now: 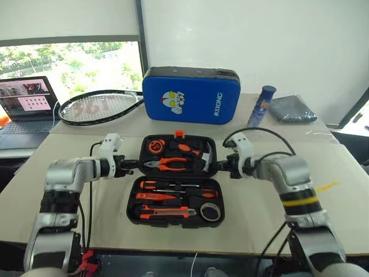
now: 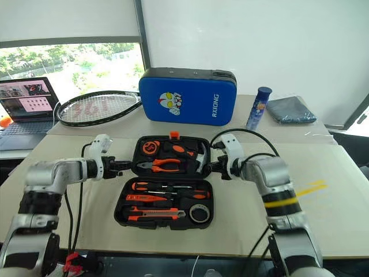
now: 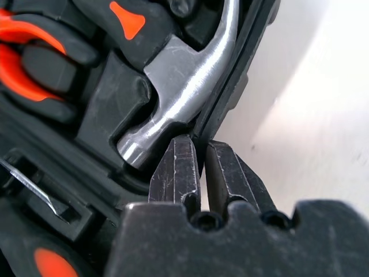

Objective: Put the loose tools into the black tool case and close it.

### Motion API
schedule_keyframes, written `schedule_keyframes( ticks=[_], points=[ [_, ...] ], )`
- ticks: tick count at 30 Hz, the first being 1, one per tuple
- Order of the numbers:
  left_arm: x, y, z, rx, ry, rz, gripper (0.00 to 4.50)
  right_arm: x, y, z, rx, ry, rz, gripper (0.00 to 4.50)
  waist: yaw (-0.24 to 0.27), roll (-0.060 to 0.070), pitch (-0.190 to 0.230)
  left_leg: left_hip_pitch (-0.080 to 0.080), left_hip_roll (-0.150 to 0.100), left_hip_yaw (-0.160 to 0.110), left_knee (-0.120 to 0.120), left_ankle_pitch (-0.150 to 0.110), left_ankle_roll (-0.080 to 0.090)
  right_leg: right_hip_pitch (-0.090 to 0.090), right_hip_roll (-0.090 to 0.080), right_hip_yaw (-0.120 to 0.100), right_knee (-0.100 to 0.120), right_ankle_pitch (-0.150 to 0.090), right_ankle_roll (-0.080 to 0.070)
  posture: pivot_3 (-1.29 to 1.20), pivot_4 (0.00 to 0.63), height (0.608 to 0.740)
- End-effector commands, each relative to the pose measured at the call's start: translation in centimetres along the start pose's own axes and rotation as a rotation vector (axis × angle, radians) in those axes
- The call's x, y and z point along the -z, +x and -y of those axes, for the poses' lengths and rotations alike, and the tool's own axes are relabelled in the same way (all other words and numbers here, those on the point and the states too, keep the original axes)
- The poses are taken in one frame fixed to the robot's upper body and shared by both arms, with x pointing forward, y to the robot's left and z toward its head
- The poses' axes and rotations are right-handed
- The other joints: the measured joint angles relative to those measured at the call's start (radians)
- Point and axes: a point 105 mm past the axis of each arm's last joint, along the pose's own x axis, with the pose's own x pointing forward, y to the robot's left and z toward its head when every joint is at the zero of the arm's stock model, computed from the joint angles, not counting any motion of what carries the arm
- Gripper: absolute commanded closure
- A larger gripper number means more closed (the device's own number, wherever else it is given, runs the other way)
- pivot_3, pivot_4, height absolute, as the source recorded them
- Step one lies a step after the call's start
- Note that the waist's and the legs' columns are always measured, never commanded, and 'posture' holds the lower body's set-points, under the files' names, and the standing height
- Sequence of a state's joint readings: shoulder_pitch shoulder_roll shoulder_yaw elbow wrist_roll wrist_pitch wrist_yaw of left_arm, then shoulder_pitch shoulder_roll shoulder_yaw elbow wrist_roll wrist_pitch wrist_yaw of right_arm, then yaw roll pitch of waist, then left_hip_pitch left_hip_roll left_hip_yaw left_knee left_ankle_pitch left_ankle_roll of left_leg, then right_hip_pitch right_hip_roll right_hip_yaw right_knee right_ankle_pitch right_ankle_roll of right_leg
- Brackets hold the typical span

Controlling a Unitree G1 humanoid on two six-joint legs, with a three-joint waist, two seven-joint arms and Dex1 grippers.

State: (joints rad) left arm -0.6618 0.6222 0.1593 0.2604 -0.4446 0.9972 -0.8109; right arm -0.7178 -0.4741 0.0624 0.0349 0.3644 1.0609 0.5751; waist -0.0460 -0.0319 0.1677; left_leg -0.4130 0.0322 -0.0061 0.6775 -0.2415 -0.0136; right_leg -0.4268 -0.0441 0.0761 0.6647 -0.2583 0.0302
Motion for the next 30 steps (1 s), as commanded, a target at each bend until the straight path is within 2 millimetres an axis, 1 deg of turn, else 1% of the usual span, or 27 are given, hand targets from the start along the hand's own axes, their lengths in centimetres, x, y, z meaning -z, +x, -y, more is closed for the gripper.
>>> schedule_keyframes(
  ticks=[1,4,5,8,10,12,15,16,18,20,21,22,23,24,25,26,27,28,29,30],
  points=[
    [-2.3,-1.7,3.0,0.181,0.164,0.255,4.50,-3.5,-2.4,-2.4,-0.110,-0.241,0.308,4.44,0.003,0.000,0.000,-0.001,0.000,0.000,0.000,0.000,0.000,-0.001,-0.001,0.000,0.000,0.000,0.000,0.00,0.150,0.740],
    [-2.0,-2.9,3.1,0.201,0.249,0.390,4.50,-3.1,-3.7,-2.5,-0.131,-0.315,0.438,4.44,0.007,0.000,0.000,-0.004,0.000,0.000,-0.001,0.000,-0.001,-0.002,-0.002,-0.001,-0.001,0.000,0.000,0.00,0.150,0.740],
    [-1.5,-3.2,2.8,0.179,0.285,0.400,4.50,-2.9,-4.1,-2.5,-0.125,-0.336,0.484,4.44,0.008,0.000,0.000,-0.004,0.000,0.000,-0.001,0.000,-0.001,-0.002,-0.002,-0.002,-0.001,0.001,0.001,0.00,0.150,0.740],
    [0.0,-3.7,2.8,0.186,0.412,0.428,4.50,-1.8,-4.7,-2.3,-0.086,-0.428,0.550,4.44,0.009,0.000,0.000,-0.004,0.000,0.000,-0.001,-0.001,-0.001,-0.002,-0.002,-0.002,-0.002,0.001,0.001,0.00,0.150,0.740],
    [0.9,-4.0,2.9,0.187,0.504,0.437,4.50,-1.4,-5.1,-3.0,-0.106,-0.498,0.604,4.44,0.008,0.000,0.000,-0.004,0.000,0.000,-0.001,-0.001,-0.001,-0.002,-0.002,-0.002,-0.004,0.001,0.001,0.00,0.150,0.740],
    [1.1,-4.0,3.0,0.177,0.550,0.458,4.50,-1.0,-5.5,-3.6,-0.130,-0.574,0.644,4.44,0.007,0.000,0.000,-0.003,0.000,0.001,-0.001,0.000,-0.001,-0.002,-0.002,-0.001,-0.004,0.001,0.001,0.00,0.150,0.740],
    [1.4,-4.1,3.7,0.182,0.653,0.478,4.50,0.4,-6.1,-4.5,-0.179,-0.708,0.678,4.44,0.008,0.000,0.000,-0.002,0.000,0.001,0.001,0.000,-0.001,0.000,-0.002,-0.001,-0.003,0.001,0.001,0.00,0.150,0.740],
    [1.4,-4.2,3.9,0.177,0.671,0.491,4.50,1.0,-6.2,-4.5,-0.183,-0.752,0.672,4.44,0.008,0.000,0.000,-0.001,0.000,0.001,0.001,0.000,-0.001,0.001,-0.002,-0.001,-0.003,0.001,0.001,0.00,0.150,0.740],
    [1.7,-4.3,4.6,0.211,0.693,0.487,4.50,2.1,-6.5,-4.9,-0.237,-0.778,0.666,4.44,0.007,0.000,0.000,0.000,0.000,0.001,0.001,0.000,-0.001,0.002,-0.002,-0.001,-0.003,0.001,0.001,0.00,0.150,0.740],
    [2.3,-4.4,5.3,0.249,0.728,0.466,4.50,2.1,-6.7,-5.0,-0.232,-0.825,0.687,3.60,0.006,0.000,0.000,0.000,0.000,0.001,0.001,0.000,-0.001,0.002,-0.002,-0.001,-0.003,0.001,0.001,0.00,0.150,0.740],
    [2.5,-4.5,5.5,0.249,0.742,0.468,4.50,2.1,-6.9,-5.2,-0.233,-0.875,0.700,3.38,0.003,0.000,0.000,0.000,0.000,0.001,0.001,0.000,-0.001,0.002,-0.002,-0.001,-0.003,0.001,0.001,0.00,0.150,0.740],
    [2.6,-4.5,5.7,0.257,0.748,0.467,4.13,2.1,-6.9,-5.4,-0.237,-0.904,0.709,2.93,0.001,0.000,0.000,0.000,0.001,0.001,0.001,0.000,-0.001,0.002,-0.001,-0.001,-0.002,0.001,0.001,0.00,0.150,0.740],
    [2.7,-4.5,5.8,0.257,0.755,0.465,3.76,2.1,-7.0,-5.4,-0.234,-0.937,0.715,2.72,0.000,0.000,0.000,0.001,0.001,0.001,0.000,0.000,-0.001,0.002,0.000,-0.001,-0.002,0.001,0.001,0.00,0.150,0.740],
    [2.7,-4.5,5.8,0.252,0.770,0.472,3.56,2.1,-7.1,-5.5,-0.225,-0.972,0.726,2.34,0.001,0.000,0.001,0.002,0.001,0.001,0.000,0.000,-0.001,0.002,0.000,-0.001,-0.002,0.001,0.001,0.00,0.150,0.740],
    [2.6,-4.5,5.8,0.249,0.766,0.480,3.09,2.2,-7.1,-5.4,-0.229,-0.987,0.723,1.93,0.001,0.000,0.001,0.003,0.001,0.002,0.000,0.000,-0.001,0.002,0.000,-0.001,-0.001,0.001,0.001,0.00,0.150,0.740],
    [2.5,-4.6,5.8,0.245,0.774,0.483,2.86,2.4,-7.1,-5.4,-0.233,-1.024,0.722,1.72,0.003,0.000,0.001,0.003,0.001,0.002,0.000,0.000,-0.001,0.002,0.000,-0.001,-0.001,0.001,0.001,0.00,0.150,0.740],
    [2.5,-4.6,6.0,0.250,0.794,0.484,2.45,2.6,-7.2,-5.4,-0.241,-1.058,0.720,1.32,0.004,0.000,0.001,0.003,0.001,0.002,0.001,0.000,-0.001,0.003,0.000,-0.001,-0.001,0.001,0.001,0.00,0.150,0.740],
    [2.5,-4.7,6.1,0.252,0.804,0.484,2.17,2.8,-7.3,-5.4,-0.242,-1.096,0.717,1.03,0.004,0.000,0.001,0.004,0.001,0.002,0.001,0.000,-0.001,0.004,-0.001,-0.001,-0.001,0.001,0.001,0.00,0.150,0.740],
    [2.4,-4.8,6.1,0.244,0.829,0.493,1.72,3.0,-7.4,-5.4,-0.246,-1.152,0.718,0.62,0.004,0.000,0.001,0.005,0.001,0.002,0.001,0.000,0.000,0.005,-0.001,0.000,-0.001,0.001,0.001,0.00,0.150,0.740],
    [2.4,-4.9,6.1,0.245,0.832,0.492,1.40,3.1,-7.4,-5.4,-0.246,-1.182,0.718,0.30,0.004,0.000,0.001,0.005,0.001,0.002,0.001,0.000,0.000,0.005,-0.001,0.000,-0.001,0.001,0.001,0.00,0.150,0.740]
  ],
)
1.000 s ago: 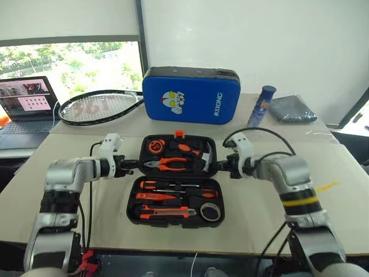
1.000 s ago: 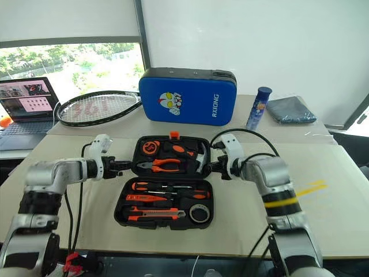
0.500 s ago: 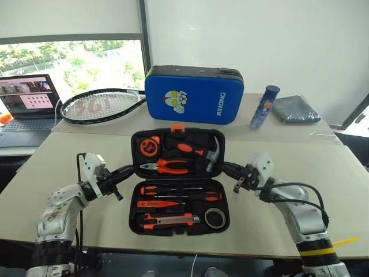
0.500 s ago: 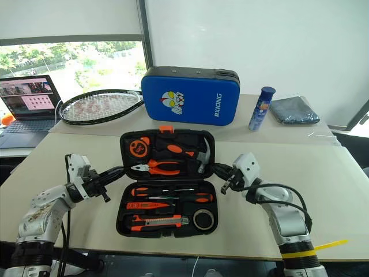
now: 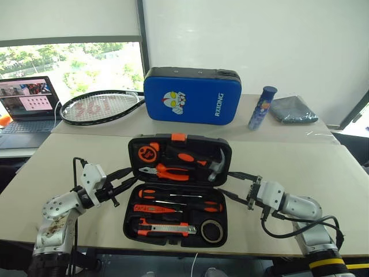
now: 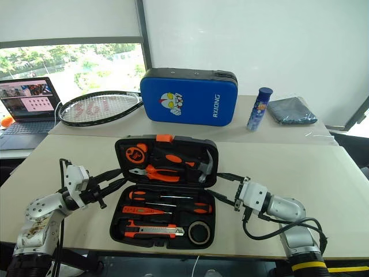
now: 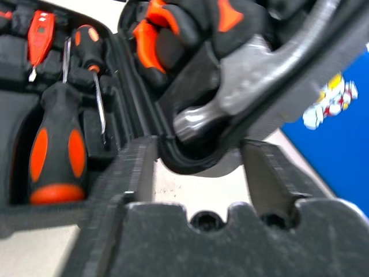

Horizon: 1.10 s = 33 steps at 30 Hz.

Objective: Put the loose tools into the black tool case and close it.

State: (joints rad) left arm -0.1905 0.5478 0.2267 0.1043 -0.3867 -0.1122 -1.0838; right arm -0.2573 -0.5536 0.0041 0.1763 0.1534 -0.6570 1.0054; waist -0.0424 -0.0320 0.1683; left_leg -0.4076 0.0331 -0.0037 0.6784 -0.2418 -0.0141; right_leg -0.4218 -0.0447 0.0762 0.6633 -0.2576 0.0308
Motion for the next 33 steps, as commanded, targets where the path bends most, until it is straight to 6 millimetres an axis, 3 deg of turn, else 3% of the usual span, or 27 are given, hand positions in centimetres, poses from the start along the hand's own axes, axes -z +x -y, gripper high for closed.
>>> schedule_keyframes(
  ticks=[1,4,12,17,23,27,31,33],
  points=[
    [-2.8,0.8,1.0,0.093,0.162,0.075,1.14,-2.4,0.5,0.2,-0.060,-0.242,0.109,0.07,0.000,0.000,0.000,0.000,0.000,0.000,0.000,0.000,0.000,0.000,0.000,0.000,0.000,0.000,0.000,0.00,0.150,0.740],
    [-2.4,0.2,1.4,0.130,0.203,0.051,0.06,-2.2,0.3,-0.1,-0.085,-0.290,0.111,0.00,-0.003,0.000,0.000,0.001,0.000,0.000,-0.001,0.000,0.000,0.000,0.001,0.000,0.000,0.000,0.000,0.00,0.150,0.740],
    [-1.4,-0.4,2.3,0.195,0.231,0.019,0.06,-2.0,0.4,-0.1,-0.086,-0.318,0.123,0.00,-0.001,0.000,0.000,0.002,0.001,0.002,-0.001,0.000,0.000,0.000,0.000,0.003,0.001,0.000,0.000,0.00,0.150,0.740],
    [-1.0,-1.9,2.6,0.219,0.222,-0.024,0.06,-1.9,-1.1,-0.9,-0.156,-0.377,0.113,0.00,0.000,0.000,0.000,0.003,0.000,0.003,-0.001,0.000,0.000,0.000,0.000,0.003,0.000,0.000,0.000,0.00,0.150,0.740],
    [-0.6,-5.0,2.4,0.255,0.252,-0.122,0.06,-1.7,-3.1,-1.8,-0.228,-0.431,0.088,0.00,0.000,0.000,0.000,0.006,0.001,0.005,-0.001,0.000,0.000,0.003,0.000,0.006,0.000,0.000,0.000,0.00,0.150,0.740],
    [-0.8,-7.3,1.4,0.222,0.124,-0.209,0.06,-0.9,-4.5,-2.0,-0.233,-0.400,0.025,0.00,0.000,-0.001,0.000,0.009,0.001,0.005,-0.001,0.000,0.000,0.005,0.001,0.006,0.000,0.000,0.000,0.00,0.150,0.740],
    [-0.3,-10.7,-0.7,0.134,-0.111,-0.355,0.06,0.0,-6.2,-2.4,-0.237,-0.325,-0.054,0.00,0.000,-0.001,0.000,0.009,0.002,0.005,-0.001,0.000,0.000,0.005,0.001,0.006,0.001,0.000,0.000,0.00,0.150,0.740],
    [0.0,-11.5,-1.3,0.112,-0.124,-0.389,0.06,0.1,-6.6,-3.0,-0.248,-0.253,-0.075,0.00,0.000,0.000,0.000,0.010,0.001,0.005,-0.001,0.000,0.001,0.006,0.001,0.006,0.001,-0.001,0.000,0.00,0.150,0.740]
  ],
)
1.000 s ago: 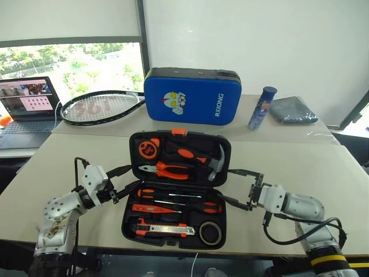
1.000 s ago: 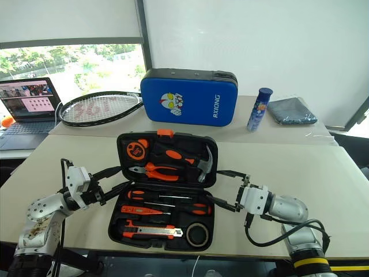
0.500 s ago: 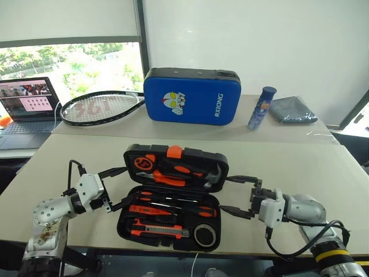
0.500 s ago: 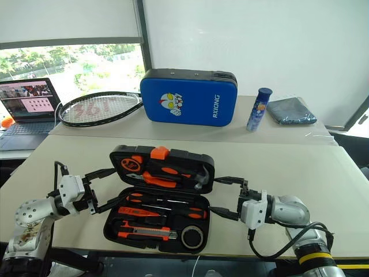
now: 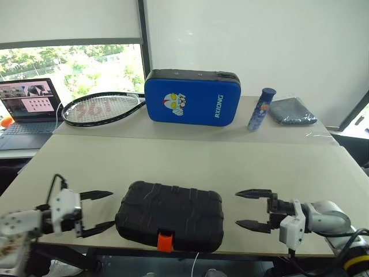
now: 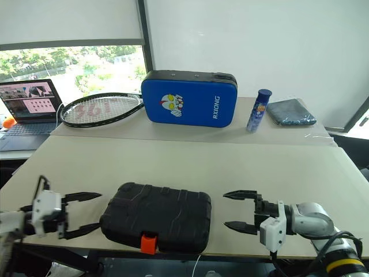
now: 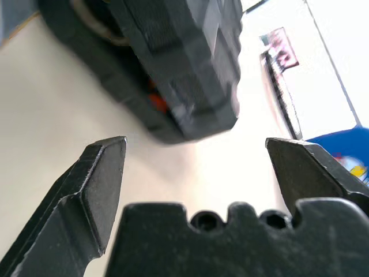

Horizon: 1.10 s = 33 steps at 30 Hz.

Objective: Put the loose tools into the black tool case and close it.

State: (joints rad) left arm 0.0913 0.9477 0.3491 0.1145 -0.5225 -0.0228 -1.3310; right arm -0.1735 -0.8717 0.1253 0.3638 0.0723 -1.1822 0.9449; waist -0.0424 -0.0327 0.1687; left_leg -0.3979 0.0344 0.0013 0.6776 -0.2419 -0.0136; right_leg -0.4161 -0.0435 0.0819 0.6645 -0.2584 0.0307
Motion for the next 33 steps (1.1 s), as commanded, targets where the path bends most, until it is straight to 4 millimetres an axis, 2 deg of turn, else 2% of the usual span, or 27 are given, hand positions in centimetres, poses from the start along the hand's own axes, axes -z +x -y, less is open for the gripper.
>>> schedule_keyframes(
  ticks=[1,2,3,4,5,6,7,10,14,16,17,23,25,30,33],
  points=[
    [0.3,-1.6,-1.1,-0.045,-0.065,-0.027,0.02,-0.5,-0.8,0.2,0.029,0.094,-0.006,0.26,0.000,0.000,0.000,0.001,0.000,0.000,0.000,0.000,0.000,0.000,0.000,0.000,0.000,0.000,0.000,0.00,0.150,0.740],
    [0.3,-1.5,-1.2,-0.054,-0.051,-0.027,0.00,-0.7,-0.7,-0.2,0.018,0.157,0.000,0.56,0.000,0.001,0.000,0.001,0.000,0.001,0.000,0.000,0.000,0.001,0.000,0.001,0.000,0.000,0.000,0.00,0.150,0.740],
    [0.5,-1.2,-1.2,-0.054,-0.058,-0.027,0.28,-1.0,-0.6,-0.9,-0.013,0.218,-0.002,0.68,0.000,0.000,0.000,0.002,0.000,0.001,-0.001,0.000,0.000,0.003,0.000,0.001,-0.001,0.000,0.000,0.00,0.150,0.740],
    [0.6,-0.7,-0.9,-0.030,-0.049,-0.026,0.54,-1.4,-0.3,-1.4,-0.039,0.246,0.011,1.00,0.000,0.000,0.000,0.003,0.000,0.001,-0.001,0.000,0.000,0.003,0.000,0.001,-0.001,-0.001,0.000,0.00,0.150,0.740],
    [0.7,-0.3,-0.6,-0.012,-0.033,-0.026,0.58,-1.7,0.0,-1.7,-0.051,0.286,0.013,1.33,0.000,0.000,0.000,0.004,0.000,0.001,-0.001,0.000,0.000,0.005,0.001,0.000,-0.001,-0.001,0.000,0.00,0.150,0.740],
    [0.8,0.3,-0.2,0.007,-0.031,-0.025,1.10,-1.7,0.4,-2.0,-0.066,0.323,0.002,1.79,0.000,0.000,0.000,0.007,0.000,0.001,-0.001,0.000,0.000,0.008,0.000,0.000,-0.001,-0.001,0.000,0.00,0.150,0.740],
    [0.9,1.0,0.1,0.027,-0.035,-0.022,1.32,-2.1,0.8,-2.0,-0.066,0.342,0.012,1.97,0.000,0.000,0.000,0.009,0.000,0.001,-0.002,0.000,0.000,0.010,0.000,0.000,-0.002,-0.001,-0.001,0.00,0.150,0.740],
    [1.2,3.0,1.4,0.107,0.001,-0.035,2.48,-2.9,2.4,-1.8,-0.073,0.387,0.026,3.09,0.000,0.000,0.000,0.011,0.000,0.001,-0.001,0.000,0.000,0.012,0.001,0.001,-0.001,-0.002,0.000,0.00,0.150,0.740],
    [1.7,4.3,2.3,0.148,0.016,-0.055,3.93,-2.8,3.7,-1.7,-0.100,0.449,-0.009,4.43,0.000,0.000,0.000,0.011,0.000,0.001,-0.001,0.000,0.000,0.012,0.001,0.001,-0.001,-0.002,0.000,0.00,0.150,0.740],
    [1.7,5.1,2.9,0.171,-0.001,-0.045,4.47,-2.6,4.7,-1.6,-0.107,0.497,-0.027,4.50,0.001,0.000,0.000,0.011,0.000,0.001,-0.001,0.000,0.000,0.012,0.001,0.001,-0.001,-0.002,0.000,0.00,0.150,0.740],
    [1.6,5.4,3.1,0.180,-0.005,-0.039,4.47,-2.5,5.0,-1.5,-0.108,0.509,-0.034,4.50,0.001,0.000,0.000,0.011,0.000,0.001,-0.001,0.000,0.000,0.012,0.001,0.001,-0.002,-0.002,0.000,0.00,0.150,0.740],
    [0.1,7.2,4.0,0.184,-0.062,0.035,4.47,-1.3,6.5,2.4,0.017,0.513,-0.052,4.50,0.002,-0.001,0.000,0.010,0.000,0.001,-0.001,0.000,0.000,0.011,0.001,0.001,-0.002,-0.002,0.000,0.00,0.150,0.740],
    [-0.1,7.9,4.0,0.159,-0.084,0.052,4.47,-0.2,6.8,3.2,0.036,0.512,-0.085,4.50,0.002,-0.001,0.000,0.010,0.000,0.001,0.000,0.000,0.000,0.011,0.001,0.001,-0.001,-0.002,0.000,0.00,0.150,0.740],
    [-1.2,10.1,3.7,0.094,-0.131,0.127,4.47,3.1,7.6,6.6,0.145,0.498,-0.172,4.50,0.008,-0.001,0.001,0.009,-0.001,0.000,0.000,0.000,0.000,0.010,0.001,0.000,-0.002,-0.002,0.000,0.00,0.150,0.740],
    [-1.5,11.0,3.9,0.086,-0.143,0.144,4.47,5.2,7.8,7.8,0.175,0.491,-0.260,4.50,0.009,-0.001,0.001,0.008,-0.001,0.000,0.000,0.000,0.000,0.010,0.001,0.000,-0.002,-0.002,0.000,0.00,0.150,0.740]
  ],
)
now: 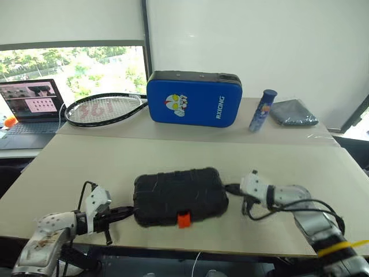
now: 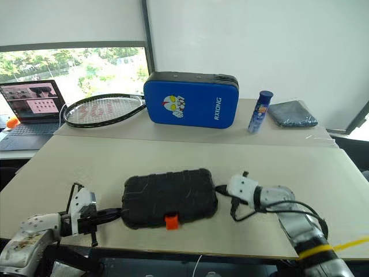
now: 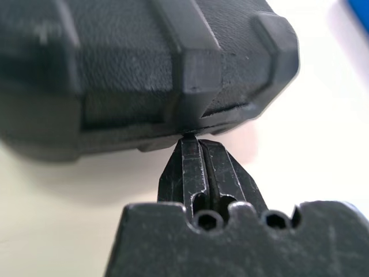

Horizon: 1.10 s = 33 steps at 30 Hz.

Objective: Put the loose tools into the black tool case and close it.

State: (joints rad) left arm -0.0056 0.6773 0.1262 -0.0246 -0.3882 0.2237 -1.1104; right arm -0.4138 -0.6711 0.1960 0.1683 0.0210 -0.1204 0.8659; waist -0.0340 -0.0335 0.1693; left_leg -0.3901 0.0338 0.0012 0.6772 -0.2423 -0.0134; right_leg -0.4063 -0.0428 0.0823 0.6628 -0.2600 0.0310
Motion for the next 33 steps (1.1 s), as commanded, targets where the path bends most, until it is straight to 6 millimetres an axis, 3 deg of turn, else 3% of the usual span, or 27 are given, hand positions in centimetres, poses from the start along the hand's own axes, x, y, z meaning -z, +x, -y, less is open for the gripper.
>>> schedule_keyframes(
  ticks=[1,8,12,15,19,22,26,29,33],
  points=[
    [-2.6,2.2,1.5,0.071,0.068,0.088,4.47,-1.7,1.3,2.3,0.053,-0.054,0.025,4.50,0.001,0.000,0.000,-0.001,0.000,0.000,0.000,0.000,0.000,-0.001,0.000,0.000,0.000,0.000,0.000,0.00,0.150,0.740],
    [-1.9,2.1,1.8,0.068,0.043,0.057,4.47,-0.1,0.9,5.1,0.099,-0.053,-0.071,4.50,-0.001,0.000,0.000,-0.003,0.000,-0.001,-0.001,-0.001,0.000,-0.003,-0.001,-0.001,-0.001,0.000,0.000,0.00,0.150,0.740],
    [-2.2,0.2,1.4,0.072,0.026,0.052,4.47,0.2,-0.9,5.4,0.110,-0.050,-0.072,4.50,-0.002,0.000,0.000,-0.004,0.000,-0.001,-0.001,-0.001,0.000,-0.003,-0.001,-0.001,-0.001,0.000,0.000,0.00,0.150,0.740],
    [-3.3,-1.7,1.8,0.146,-0.011,0.061,4.47,-0.1,-2.8,4.2,0.083,-0.027,-0.042,4.50,-0.002,0.000,0.000,-0.004,0.000,-0.001,-0.002,-0.001,0.000,-0.003,-0.001,-0.002,-0.002,0.000,0.000,0.00,0.150,0.740],
    [-6.5,-3.0,2.5,0.291,-0.075,0.062,4.47,-1.0,-5.3,0.0,-0.039,0.060,0.001,4.50,-0.003,0.000,0.000,-0.005,0.000,-0.002,-0.003,-0.001,0.001,-0.004,-0.001,-0.003,-0.002,0.000,0.000,0.00,0.150,0.740],
    [-9.3,-1.7,2.1,0.319,-0.061,0.117,4.47,-2.4,-5.9,-3.5,-0.116,0.133,0.049,4.50,0.000,0.000,0.000,-0.003,0.000,-0.002,-0.002,-0.001,0.001,0.000,-0.001,-0.003,-0.002,-0.001,0.000,0.00,0.150,0.740],
    [-12.0,2.4,0.6,0.278,0.005,0.178,4.47,-4.2,-4.9,-7.1,-0.170,0.208,0.096,4.50,-0.002,0.000,0.000,0.000,0.000,-0.002,0.000,0.000,0.000,0.003,0.000,-0.003,-0.002,-0.004,0.007,0.00,0.150,0.740],
    [-12.2,5.5,-0.1,0.271,0.069,0.148,4.47,-5.1,-3.6,-8.4,-0.187,0.228,0.124,4.50,-0.009,-0.001,0.000,0.001,0.000,-0.002,0.000,0.000,0.000,0.003,0.001,-0.002,-0.002,-0.004,0.007,0.00,0.150,0.740],
    [-11.6,9.0,-0.5,0.282,0.124,0.076,4.47,-5.5,-1.8,-8.4,-0.176,0.216,0.127,4.50,-0.012,-0.001,0.000,0.000,-0.001,-0.002,-0.001,0.000,0.000,0.001,0.002,0.000,-0.002,-0.001,0.002,0.00,0.150,0.740]
  ],
)
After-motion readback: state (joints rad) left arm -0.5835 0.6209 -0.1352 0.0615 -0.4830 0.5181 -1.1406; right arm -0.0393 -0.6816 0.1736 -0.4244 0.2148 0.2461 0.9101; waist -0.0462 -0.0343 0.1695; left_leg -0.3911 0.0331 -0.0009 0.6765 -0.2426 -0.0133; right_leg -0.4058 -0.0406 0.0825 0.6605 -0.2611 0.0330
